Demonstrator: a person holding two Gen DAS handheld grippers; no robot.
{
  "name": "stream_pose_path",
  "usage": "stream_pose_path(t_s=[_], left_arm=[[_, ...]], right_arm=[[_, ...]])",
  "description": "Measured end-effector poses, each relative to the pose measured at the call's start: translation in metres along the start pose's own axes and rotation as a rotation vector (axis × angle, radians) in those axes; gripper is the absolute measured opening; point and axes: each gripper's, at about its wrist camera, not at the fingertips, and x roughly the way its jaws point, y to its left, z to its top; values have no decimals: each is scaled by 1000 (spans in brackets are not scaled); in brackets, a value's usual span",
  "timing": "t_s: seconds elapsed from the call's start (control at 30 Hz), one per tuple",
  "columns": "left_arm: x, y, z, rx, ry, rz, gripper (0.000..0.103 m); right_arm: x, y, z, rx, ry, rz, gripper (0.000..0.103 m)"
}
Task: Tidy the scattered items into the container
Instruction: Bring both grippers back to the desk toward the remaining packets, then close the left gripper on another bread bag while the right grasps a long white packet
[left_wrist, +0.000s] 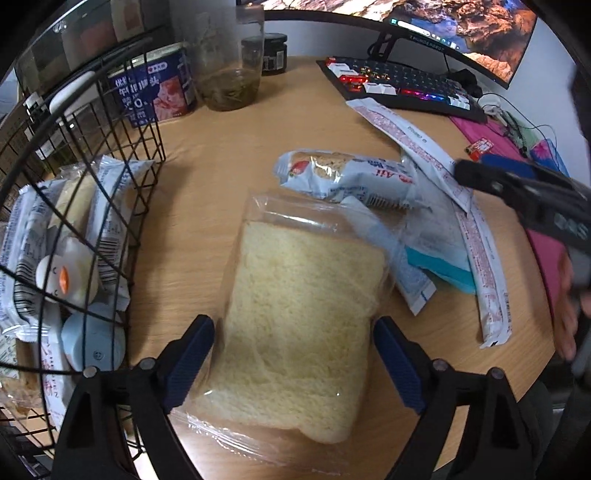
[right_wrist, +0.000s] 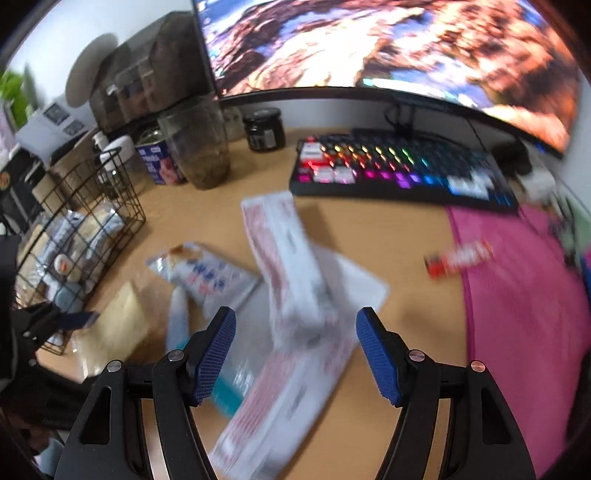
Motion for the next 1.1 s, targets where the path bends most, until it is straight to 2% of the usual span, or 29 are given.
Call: stream_pose_path(t_s=[0.23,0.33,0.57,0.77,0.83,0.9,0.97,1.1], left_arm=[[3,3,7,-22,23,-16,90],[5,-3,10,8,33,-18,90],[15,-8,14,37,21,39,95],[18,-5,17,34,5,34,97],[18,-5,17,39,-7,34,95],[15,-4,17,32,-12,38,83],[12,-1,18,23,-6,28,79],[8,5,18,-1,-6,-21,76]], right_arm=[[31,3,16,-108,49,-1,69],[32,2,17,-101,39,8,69],[32,2,19,-94,28,31,69],[40,-1,21,-94,47,37,69],[42,-1,21,-96,49,42,69],[43,-1,21,-97,48,39,69],[44,-2,21,-91,50,43,69],[45,-3,23,-87,48,46,69]])
